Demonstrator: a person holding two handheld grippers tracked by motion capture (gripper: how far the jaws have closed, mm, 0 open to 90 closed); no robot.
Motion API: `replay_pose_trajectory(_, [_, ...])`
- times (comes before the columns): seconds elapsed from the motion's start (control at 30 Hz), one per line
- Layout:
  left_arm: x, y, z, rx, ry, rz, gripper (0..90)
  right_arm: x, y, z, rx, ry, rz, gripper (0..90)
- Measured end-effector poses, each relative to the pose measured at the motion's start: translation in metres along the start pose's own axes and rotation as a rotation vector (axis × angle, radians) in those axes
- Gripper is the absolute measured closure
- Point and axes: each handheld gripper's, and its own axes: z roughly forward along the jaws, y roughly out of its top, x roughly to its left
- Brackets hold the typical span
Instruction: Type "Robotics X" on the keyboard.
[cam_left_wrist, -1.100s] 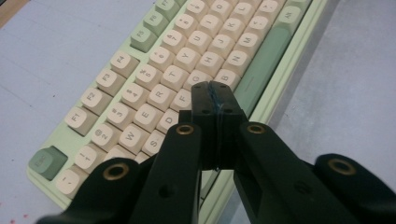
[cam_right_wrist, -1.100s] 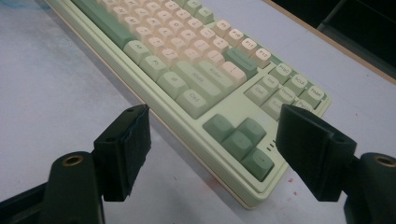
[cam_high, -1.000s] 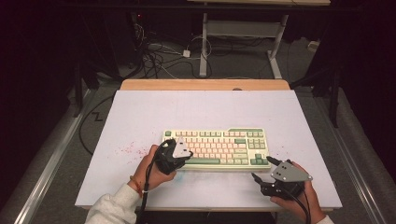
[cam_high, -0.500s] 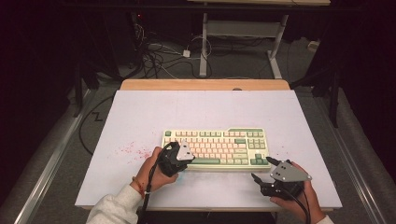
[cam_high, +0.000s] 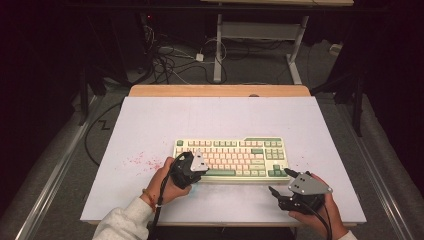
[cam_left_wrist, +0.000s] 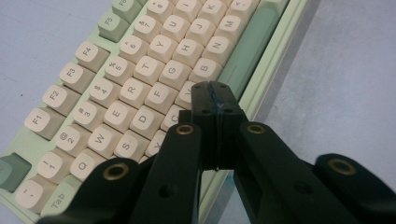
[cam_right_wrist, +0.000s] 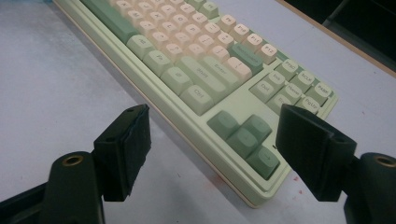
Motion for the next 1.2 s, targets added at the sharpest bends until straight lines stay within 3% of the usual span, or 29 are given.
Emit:
replay_pose_trajectory(0.07, [0.0, -0.001, 0.006, 0.034, -0.013, 0.009, 87.3, 0.0, 0.0, 0.0, 0.002, 0.001, 0.0, 26.5])
replay_pose_trajectory(0.13, [-0.001, -0.004, 0.011, 0.02, -0.017, 0.004, 87.3, 0.0, 0.0, 0.001, 0.007, 0.003, 0.0, 26.5])
replay_pose_trajectory(0.2, [-0.003, -0.001, 0.008, 0.036, -0.005, 0.025, 87.2, 0.0, 0.0, 0.001, 0.009, 0.004, -0.002, 26.5])
replay_pose_trajectory(0.77, [0.006, 0.0, -0.014, -0.044, 0.034, -0.003, 83.9, -0.001, 0.0, -0.001, 0.003, -0.003, 0.001, 26.5])
replay_pose_trajectory(1.0, [0.009, -0.002, -0.019, -0.069, 0.058, -0.008, 76.4, -0.002, 0.0, -0.001, -0.002, -0.008, 0.008, 26.6])
replay_pose_trajectory(1.2, [0.01, -0.004, -0.021, -0.084, 0.091, -0.004, 63.0, -0.003, 0.0, -0.002, -0.005, -0.01, 0.01, 26.5])
